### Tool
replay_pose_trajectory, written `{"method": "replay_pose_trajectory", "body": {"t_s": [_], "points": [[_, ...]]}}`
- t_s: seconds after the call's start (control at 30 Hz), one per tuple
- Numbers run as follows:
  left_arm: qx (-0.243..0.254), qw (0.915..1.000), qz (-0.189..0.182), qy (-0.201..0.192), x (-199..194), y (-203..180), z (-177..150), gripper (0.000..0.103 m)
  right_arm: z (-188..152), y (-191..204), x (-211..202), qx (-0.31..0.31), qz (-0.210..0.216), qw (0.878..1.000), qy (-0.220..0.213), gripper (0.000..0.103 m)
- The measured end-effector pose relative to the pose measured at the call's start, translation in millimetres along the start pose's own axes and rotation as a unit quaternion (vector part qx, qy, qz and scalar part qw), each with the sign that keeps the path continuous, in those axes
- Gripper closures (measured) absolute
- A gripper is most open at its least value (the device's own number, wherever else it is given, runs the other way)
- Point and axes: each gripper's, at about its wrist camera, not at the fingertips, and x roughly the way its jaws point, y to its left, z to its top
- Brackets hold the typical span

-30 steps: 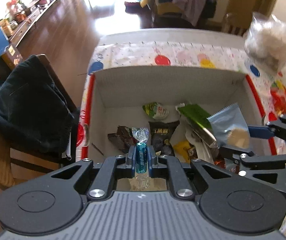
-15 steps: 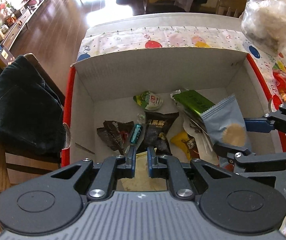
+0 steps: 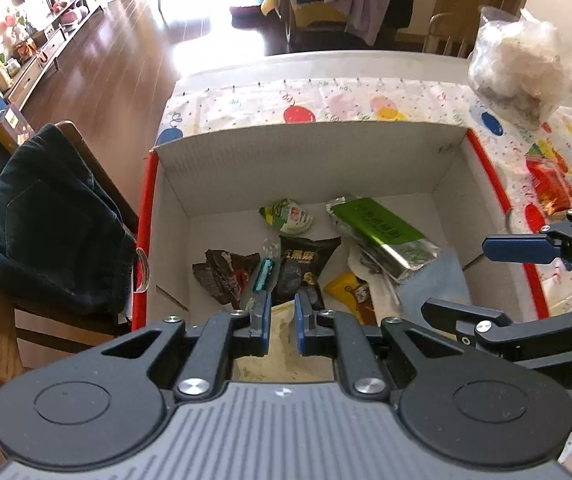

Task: Organize snacks
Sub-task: 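Open both tools to drop the candy and biscuit packet into the box, then move both tools back to the red chip bag and white packet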

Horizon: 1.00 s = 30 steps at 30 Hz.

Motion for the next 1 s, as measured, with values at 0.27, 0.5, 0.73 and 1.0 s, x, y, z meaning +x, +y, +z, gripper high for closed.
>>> {"method": "replay_pose_trajectory", "body": {"t_s": [0.27,0.5,0.73,1.0], "points": [[0.008,0.9995,-0.014,-0.027,-26.8,-12.4,-3.2,0.081,-4.6,-7.0,-37.3,0.008,0.011,0.999,-0.034,0.03],[0.019,0.9981,-0.028,-0.051,-48.3,-33.7,-0.3,0.075,-10.3,-20.6,-68.4,0.017,0.019,0.998,-0.065,0.024],[0.029,0.9952,-0.041,-0.084,-67.4,-62.9,2.4,0.041,-22.6,-48.2,-96.3,0.03,0.022,0.995,-0.09,0.016],[0.068,0.99,-0.055,-0.111,-74.8,-115.9,5.9,0.033,-46.3,-88.1,-121.3,0.048,0.02,0.993,-0.109,0.006]]}}
